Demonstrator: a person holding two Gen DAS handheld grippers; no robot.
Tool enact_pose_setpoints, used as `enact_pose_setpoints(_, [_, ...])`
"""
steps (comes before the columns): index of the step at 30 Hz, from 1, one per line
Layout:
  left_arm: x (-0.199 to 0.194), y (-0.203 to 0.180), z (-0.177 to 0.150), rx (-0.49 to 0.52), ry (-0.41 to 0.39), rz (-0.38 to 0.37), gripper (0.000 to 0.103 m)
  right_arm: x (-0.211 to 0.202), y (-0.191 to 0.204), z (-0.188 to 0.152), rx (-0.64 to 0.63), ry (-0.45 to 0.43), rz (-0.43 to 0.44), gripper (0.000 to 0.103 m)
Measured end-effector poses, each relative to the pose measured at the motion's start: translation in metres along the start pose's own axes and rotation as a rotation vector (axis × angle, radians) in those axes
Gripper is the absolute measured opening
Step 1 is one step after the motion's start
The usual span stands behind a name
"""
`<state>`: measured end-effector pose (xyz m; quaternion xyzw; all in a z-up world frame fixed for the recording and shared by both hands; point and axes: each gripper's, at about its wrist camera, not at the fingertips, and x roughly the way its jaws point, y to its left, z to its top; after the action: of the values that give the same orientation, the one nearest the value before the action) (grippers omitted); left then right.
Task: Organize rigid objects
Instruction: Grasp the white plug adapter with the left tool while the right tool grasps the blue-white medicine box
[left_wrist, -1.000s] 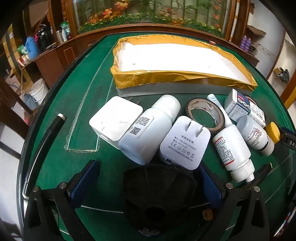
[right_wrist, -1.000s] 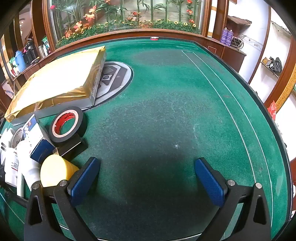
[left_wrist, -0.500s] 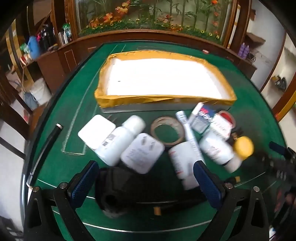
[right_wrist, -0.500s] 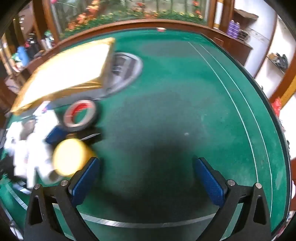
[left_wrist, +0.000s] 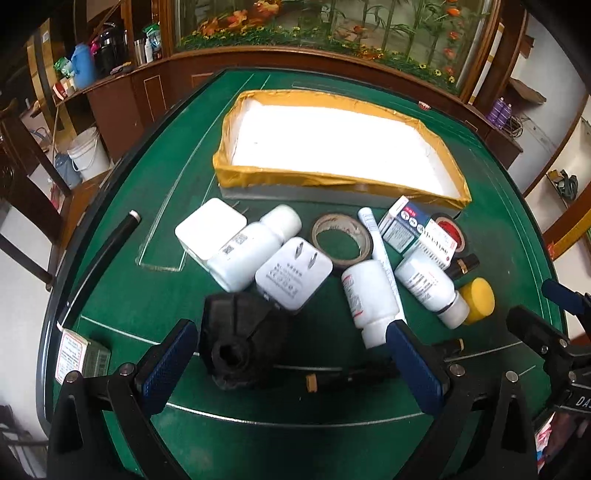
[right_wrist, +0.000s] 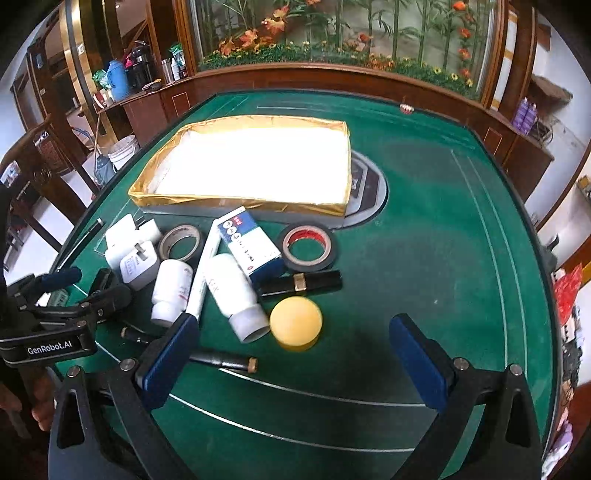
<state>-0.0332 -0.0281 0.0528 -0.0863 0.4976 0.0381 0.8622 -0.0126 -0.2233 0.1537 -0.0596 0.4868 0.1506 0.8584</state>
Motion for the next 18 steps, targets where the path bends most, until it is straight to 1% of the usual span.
enact_pose_setpoints(5, [0.001,0.004,0.002,-0.010,0.001,-0.002,0.103,0.005,0.003,-0.001,-0.004,0.006,0.013,0.103])
enact_pose_setpoints(7, [0.002,0.006,0.007,-0.021,0.003,-0.001,0.100,0.005,0.005,-0.002,-0.006,0.006,0.015,0.102])
enact_pose_setpoints(8, [0.003,0.008,0.010,-0.024,0.004,0.000,0.099,0.005,0.005,-0.002,-0.007,0.007,0.018,0.101])
enact_pose_setpoints(9, [0.006,0.008,0.014,-0.021,0.005,0.002,0.096,0.006,0.006,-0.003,-0.007,0.009,0.026,0.096])
enact_pose_setpoints(10, [0.009,0.006,0.018,-0.012,0.008,0.006,0.091,0.007,0.006,-0.003,-0.007,0.016,0.035,0.090])
enact_pose_setpoints(12, [0.014,0.004,0.024,0.018,0.009,0.000,0.085,0.010,0.008,-0.004,-0.010,0.033,0.043,0.086])
enact_pose_setpoints(13, [0.017,0.002,0.027,0.033,0.011,0.001,0.085,0.011,0.008,-0.005,-0.011,0.038,0.046,0.084])
enact_pose_setpoints(18, [0.033,-0.002,0.038,0.120,0.020,0.020,0.084,0.012,0.009,-0.005,-0.019,0.042,0.047,0.084])
